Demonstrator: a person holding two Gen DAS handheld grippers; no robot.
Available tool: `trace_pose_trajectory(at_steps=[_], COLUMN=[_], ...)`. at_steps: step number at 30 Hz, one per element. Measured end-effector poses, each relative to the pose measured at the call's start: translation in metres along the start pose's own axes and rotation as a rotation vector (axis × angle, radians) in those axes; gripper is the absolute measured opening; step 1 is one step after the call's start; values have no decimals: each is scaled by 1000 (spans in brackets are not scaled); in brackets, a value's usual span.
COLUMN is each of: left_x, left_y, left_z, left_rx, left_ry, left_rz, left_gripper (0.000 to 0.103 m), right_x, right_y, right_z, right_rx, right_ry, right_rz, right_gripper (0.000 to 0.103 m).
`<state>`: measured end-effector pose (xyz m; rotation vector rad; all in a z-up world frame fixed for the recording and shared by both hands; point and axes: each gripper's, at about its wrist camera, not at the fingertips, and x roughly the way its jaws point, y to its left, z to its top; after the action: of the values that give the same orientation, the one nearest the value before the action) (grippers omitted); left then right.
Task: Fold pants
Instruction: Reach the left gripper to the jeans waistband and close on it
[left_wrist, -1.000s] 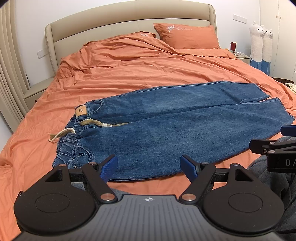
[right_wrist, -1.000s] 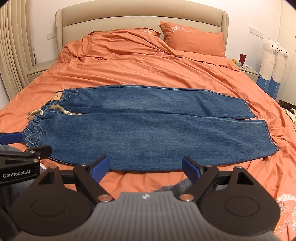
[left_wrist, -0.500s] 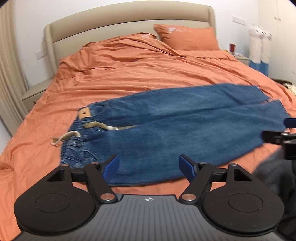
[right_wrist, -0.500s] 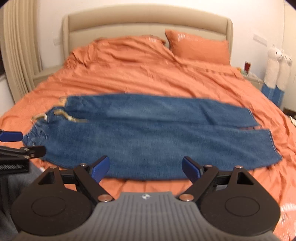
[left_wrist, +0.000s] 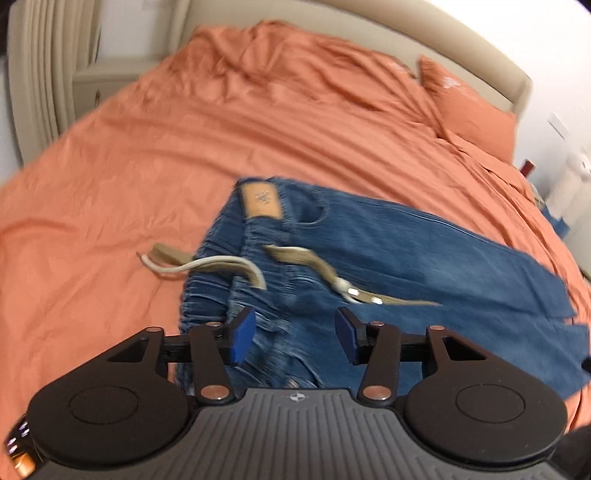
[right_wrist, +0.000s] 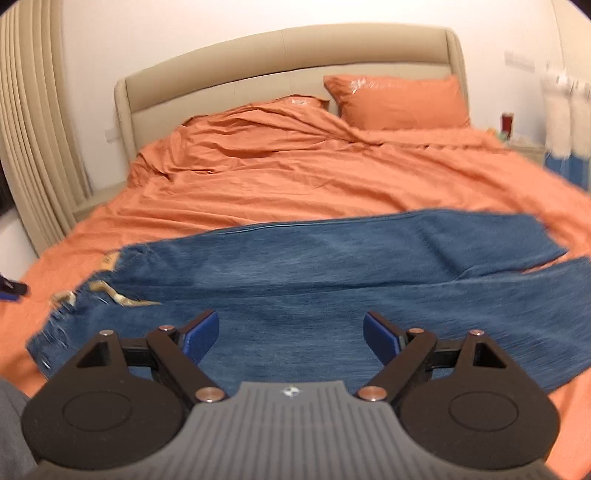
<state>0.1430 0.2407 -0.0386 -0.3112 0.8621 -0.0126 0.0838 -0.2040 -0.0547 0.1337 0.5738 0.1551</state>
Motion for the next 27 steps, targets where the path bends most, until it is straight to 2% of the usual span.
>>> trace_pose_trajectory(at_steps=[5,9,10,12,14,15,16,17,18,20,23,25,27], left_x=[50,74,79,88,93,93,93,91,85,65,20,9,20], left_y=[49,69,74,80,84,82,78,73,66,51,36,31,35], left_z=[10,12,12,11,10,9,9,8,8,10,18,21,20], left_rx=[-157,-190,-198,-215,-237,-237,-232,-220,-188,-114,-64,-42,-29], left_ry=[56,83,86,102,110,108,109,104,87,11,-98,-81,-25], left_rz=[-68,-126,-155,-227,-276,-304,-326,-328,-303,-233,-196,-129,-54], left_gripper=[56,58,62,63,58,48,33,25,8,8,7,7,7], right_x=[25,37,40,45,51,54,56,58,59,59,56,54,53], right_y=[-8,-10,-10,-12,-12,-11,-11,-11,-12,-13,-14,-14,-15], right_z=[-2,-5,-6,-7,-7,-7,-7,-7,-7,-7,-8,-8,-7], right_rx=[55,84,93,102,97,96,96,98,100,107,112,114,117], right_ry=[28,42,47,55,69,76,83,88,92,94,88,80,74], right_rz=[7,0,2,9,8,6,5,5,5,5,9,10,10], right_gripper=[82,82,82,82,82,82,82,82,82,82,82,82,82])
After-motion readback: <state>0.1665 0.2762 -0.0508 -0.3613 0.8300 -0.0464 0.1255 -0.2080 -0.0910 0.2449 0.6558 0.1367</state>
